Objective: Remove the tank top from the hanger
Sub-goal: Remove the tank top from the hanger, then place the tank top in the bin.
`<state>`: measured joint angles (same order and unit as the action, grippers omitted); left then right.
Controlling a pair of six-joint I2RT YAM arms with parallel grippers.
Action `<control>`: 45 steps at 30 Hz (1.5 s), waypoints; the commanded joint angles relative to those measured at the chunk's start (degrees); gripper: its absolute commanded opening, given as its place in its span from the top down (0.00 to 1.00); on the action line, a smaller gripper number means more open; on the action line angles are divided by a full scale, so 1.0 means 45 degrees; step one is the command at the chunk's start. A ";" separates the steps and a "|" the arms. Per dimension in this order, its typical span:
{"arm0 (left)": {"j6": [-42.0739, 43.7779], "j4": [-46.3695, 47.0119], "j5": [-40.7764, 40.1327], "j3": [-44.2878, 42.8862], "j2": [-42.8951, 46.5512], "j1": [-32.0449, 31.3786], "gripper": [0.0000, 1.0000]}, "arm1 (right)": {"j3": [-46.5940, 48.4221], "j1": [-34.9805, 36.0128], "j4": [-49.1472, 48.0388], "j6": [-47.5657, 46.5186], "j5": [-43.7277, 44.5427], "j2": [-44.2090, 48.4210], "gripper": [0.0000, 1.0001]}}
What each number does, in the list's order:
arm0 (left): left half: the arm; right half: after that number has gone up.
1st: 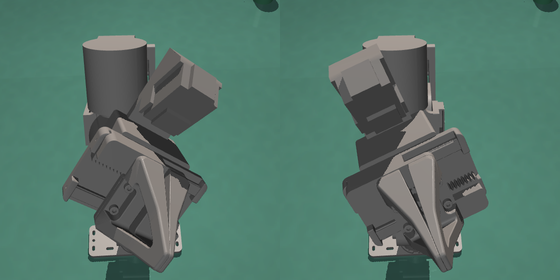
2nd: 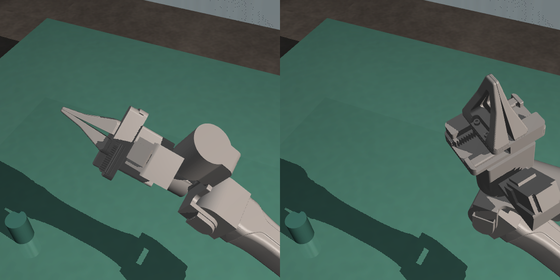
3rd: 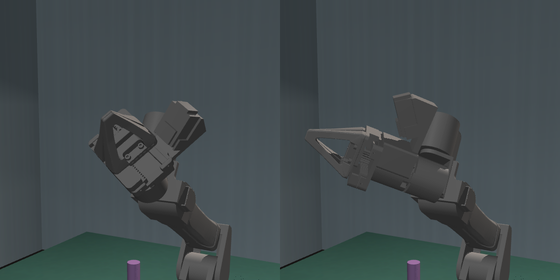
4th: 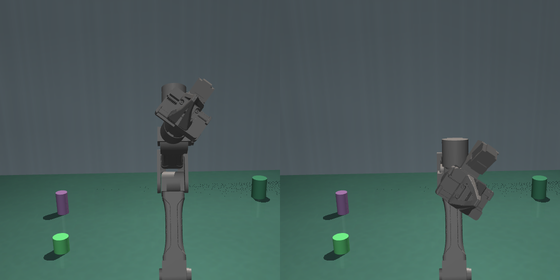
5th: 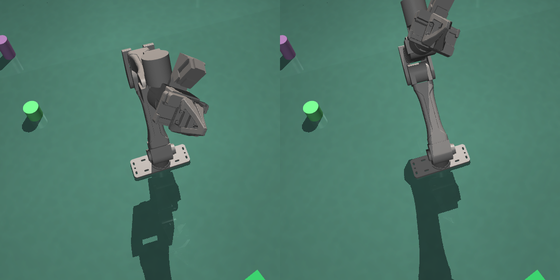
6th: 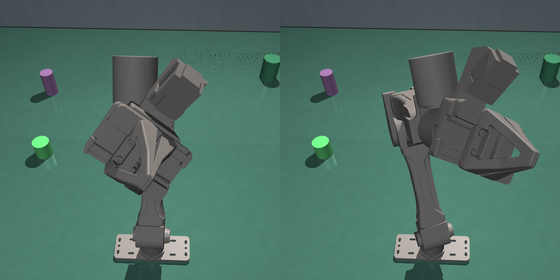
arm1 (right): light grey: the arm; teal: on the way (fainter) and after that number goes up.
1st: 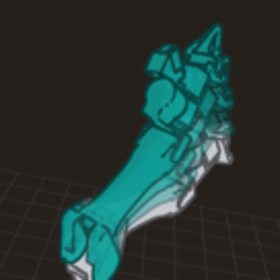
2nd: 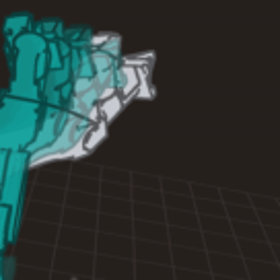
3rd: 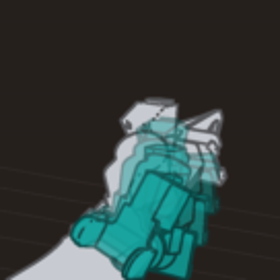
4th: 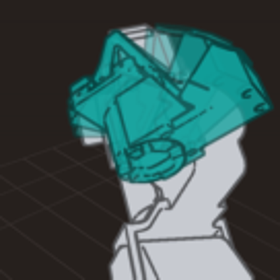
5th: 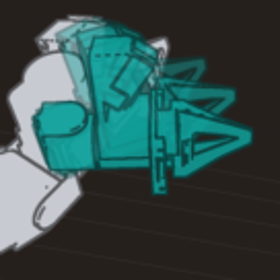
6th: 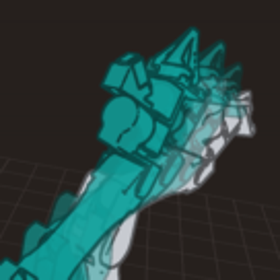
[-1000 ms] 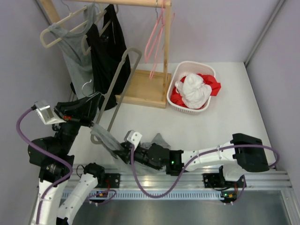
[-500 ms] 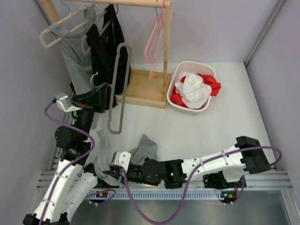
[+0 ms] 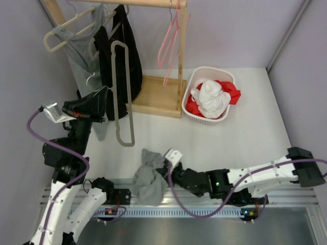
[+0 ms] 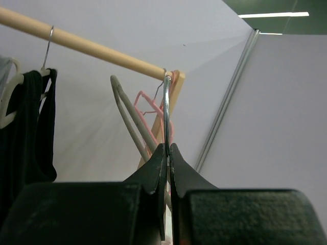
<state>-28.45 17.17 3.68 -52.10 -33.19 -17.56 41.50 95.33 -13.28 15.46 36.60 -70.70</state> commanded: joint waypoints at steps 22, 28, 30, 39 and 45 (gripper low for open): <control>0.0931 -0.3776 0.2522 -0.1177 0.1614 0.0074 1.00 | 1.1261 -1.2626 0.3927 -0.2167 -0.3990 -0.0340 1.00; 0.0697 -0.3776 0.2483 -0.0846 0.1652 0.0055 1.00 | 1.6437 -1.5224 0.3927 -0.1192 -0.6178 -0.3696 1.00; 0.0774 -0.3776 0.2288 -0.0787 0.1672 0.0055 1.00 | 1.8253 -1.6026 0.3772 -0.0782 -0.6433 -0.4462 1.00; 0.1321 -0.3776 0.1897 -0.0981 0.1146 0.0055 1.00 | 2.0721 -1.7843 -0.0386 -0.0175 -0.6472 -0.7082 1.00; 0.1751 -0.3757 0.1428 -0.1138 0.0580 0.0055 1.00 | 1.9905 -1.8059 -0.0897 -0.0194 -0.6825 -0.7436 1.00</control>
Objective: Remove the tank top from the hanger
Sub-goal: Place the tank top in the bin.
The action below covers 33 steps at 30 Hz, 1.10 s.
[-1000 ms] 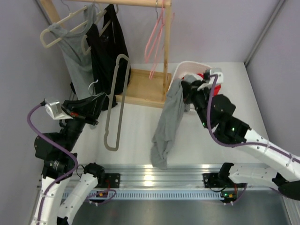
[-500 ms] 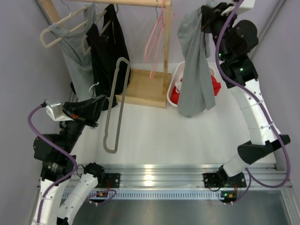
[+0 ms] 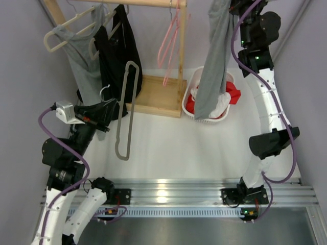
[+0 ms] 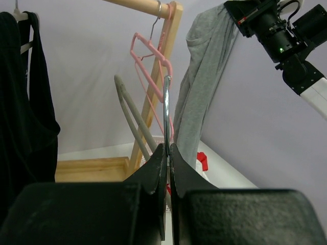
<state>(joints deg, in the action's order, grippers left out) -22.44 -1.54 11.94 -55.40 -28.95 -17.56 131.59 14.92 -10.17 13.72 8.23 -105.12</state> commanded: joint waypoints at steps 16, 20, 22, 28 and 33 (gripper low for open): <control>0.0084 0.0381 -0.0389 -0.0033 -0.0617 0.0055 0.98 | -1.3535 -0.0190 0.1253 0.2677 0.0478 0.1541 0.98; -0.0072 0.0381 0.0098 -0.0131 -0.1221 0.0055 1.00 | -1.0143 -0.0210 0.6219 0.1426 -0.1276 -0.2376 0.99; -0.0112 0.0381 0.0177 -0.0189 -0.1650 0.0055 1.00 | -1.0334 -0.0229 0.6148 0.1676 -0.1729 -0.3082 0.99; 0.0220 0.0381 0.0099 -0.0832 -0.2921 0.0074 1.00 | -1.1369 -0.0229 0.5543 0.2089 -0.2219 -0.2426 0.78; 0.0923 0.0381 -0.0349 -0.1925 -0.4343 0.0075 1.00 | -1.1956 -0.0229 0.5581 0.2128 -0.1965 0.0113 0.41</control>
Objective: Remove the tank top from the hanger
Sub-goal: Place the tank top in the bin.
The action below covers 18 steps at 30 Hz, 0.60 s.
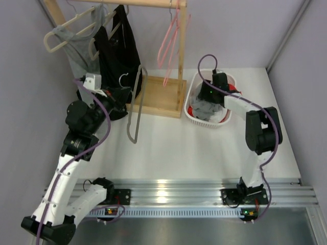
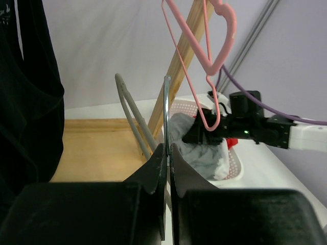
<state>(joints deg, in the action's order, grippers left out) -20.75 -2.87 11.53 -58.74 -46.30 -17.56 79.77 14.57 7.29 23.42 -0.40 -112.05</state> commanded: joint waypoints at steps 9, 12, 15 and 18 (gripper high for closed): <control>0.0003 0.0131 -0.0082 -0.3272 -0.3300 0.0075 1.00 | -0.1981 -0.0132 0.1642 -0.0204 -0.0165 0.6030 0.24; 0.0119 0.0170 -0.0237 -0.3682 -0.4004 0.0075 1.00 | -0.2741 -0.0132 0.1136 -0.0438 -0.0028 0.7414 0.18; 0.0567 0.0170 -0.0492 -0.4132 -0.4726 0.0075 1.00 | -0.3620 -0.0151 0.0201 -0.0653 -0.0066 0.8585 0.08; 0.1095 0.0131 -0.0959 -0.4952 -0.5548 0.0075 1.00 | -0.4305 -0.0132 -0.0465 -0.0849 -0.0320 0.9602 0.05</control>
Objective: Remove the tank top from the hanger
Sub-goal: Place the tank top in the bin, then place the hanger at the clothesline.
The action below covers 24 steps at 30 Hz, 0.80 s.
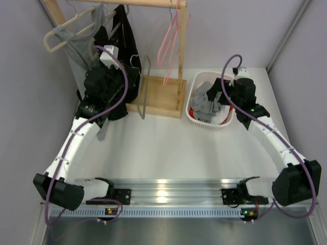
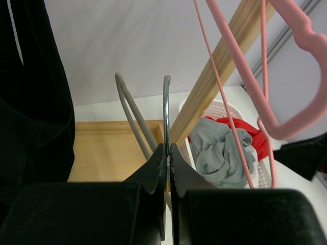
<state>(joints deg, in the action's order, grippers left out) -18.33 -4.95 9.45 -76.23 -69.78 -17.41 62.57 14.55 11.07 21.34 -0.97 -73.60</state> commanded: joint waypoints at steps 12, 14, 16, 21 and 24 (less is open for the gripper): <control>0.1201 0.0651 0.0614 -0.6298 -0.4237 0.0002 1.00 | -0.1247 -0.0127 -0.1718 -0.0290 -0.0409 0.2801 0.03; 0.1318 0.0631 0.0750 -0.7836 -0.5190 -0.0057 0.99 | -0.1286 -0.0127 -0.1737 -0.0212 -0.0584 0.2821 0.03; 0.1474 0.0631 0.0809 -0.8798 -0.5741 -0.0135 0.98 | -0.1306 -0.0127 -0.1776 -0.0076 -0.0682 0.2821 0.03; 0.2118 0.0631 0.0382 -1.1200 -0.7187 -0.0194 0.96 | -0.1325 -0.0127 -0.1777 0.0042 -0.0819 0.2880 0.03; 0.2353 0.0651 0.0612 -1.2431 -0.8162 -0.0194 0.96 | -0.1345 -0.0127 -0.1777 0.0042 -0.0780 0.2957 0.03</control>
<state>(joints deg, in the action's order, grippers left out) -10.26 -5.04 11.53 -126.04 -104.18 -18.13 56.60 14.55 5.87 21.04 -3.79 -61.76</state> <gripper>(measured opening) 0.045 0.966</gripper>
